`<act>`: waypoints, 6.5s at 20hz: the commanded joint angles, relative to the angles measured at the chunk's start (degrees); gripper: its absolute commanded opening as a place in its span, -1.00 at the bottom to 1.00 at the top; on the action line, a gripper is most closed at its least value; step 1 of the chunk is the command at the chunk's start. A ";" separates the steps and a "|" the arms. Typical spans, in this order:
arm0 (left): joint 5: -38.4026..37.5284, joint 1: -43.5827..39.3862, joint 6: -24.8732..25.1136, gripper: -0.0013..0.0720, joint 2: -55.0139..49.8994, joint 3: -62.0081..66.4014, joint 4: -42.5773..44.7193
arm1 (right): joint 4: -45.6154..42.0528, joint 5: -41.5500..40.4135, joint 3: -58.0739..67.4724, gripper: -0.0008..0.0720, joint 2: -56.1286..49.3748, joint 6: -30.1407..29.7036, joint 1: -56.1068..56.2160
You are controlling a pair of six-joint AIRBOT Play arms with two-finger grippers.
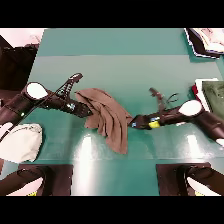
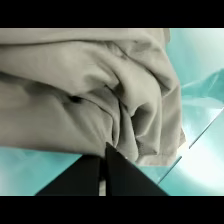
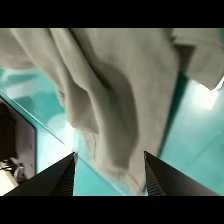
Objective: Fold the shirts.
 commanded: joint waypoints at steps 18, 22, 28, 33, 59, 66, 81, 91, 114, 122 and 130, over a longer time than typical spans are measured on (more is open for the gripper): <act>-19.91 0.13 -6.08 -0.88 9.09 37.55 41.46 | -29.90 14.97 31.36 -0.93 12.98 8.44 -19.74; -21.00 0.13 -5.95 -0.88 11.54 47.84 41.72 | -29.70 21.59 42.40 -0.93 19.61 8.11 -33.77; -21.00 0.13 -7.72 -0.88 12.70 64.35 41.24 | -29.77 24.37 57.37 -0.93 23.39 7.67 -40.96; -21.42 0.13 -8.48 -0.89 12.46 69.68 33.03 | -29.68 36.74 73.13 -0.93 15.17 7.91 -40.92; -15.41 0.13 -5.95 -0.88 -0.39 25.94 32.63 | -20.63 19.82 24.76 0.24 -6.91 2.14 -37.77; -14.93 0.13 -6.14 -0.88 -0.39 25.94 32.06 | -5.70 8.85 -6.56 0.25 0.66 1.03 -37.70; -15.74 0.13 -6.12 -0.88 -0.37 25.94 30.69 | 2.43 -1.40 -11.93 -0.28 0.92 0.87 -27.54; -18.82 0.13 -7.72 -0.88 0.04 38.12 40.35 | 2.64 -4.48 0.76 -0.93 14.01 -1.03 -27.85; -17.20 0.13 -8.48 -0.89 8.63 58.36 38.10 | -8.31 36.57 65.44 -0.93 9.22 9.29 -60.46; -14.80 0.13 -9.05 -0.88 -22.86 52.98 34.67 | -34.01 21.38 40.39 -0.93 -4.17 9.25 -33.94; -9.57 5.29 -9.64 -0.88 -29.77 53.05 33.18 | -33.99 9.97 48.78 0.10 -20.55 9.35 -29.14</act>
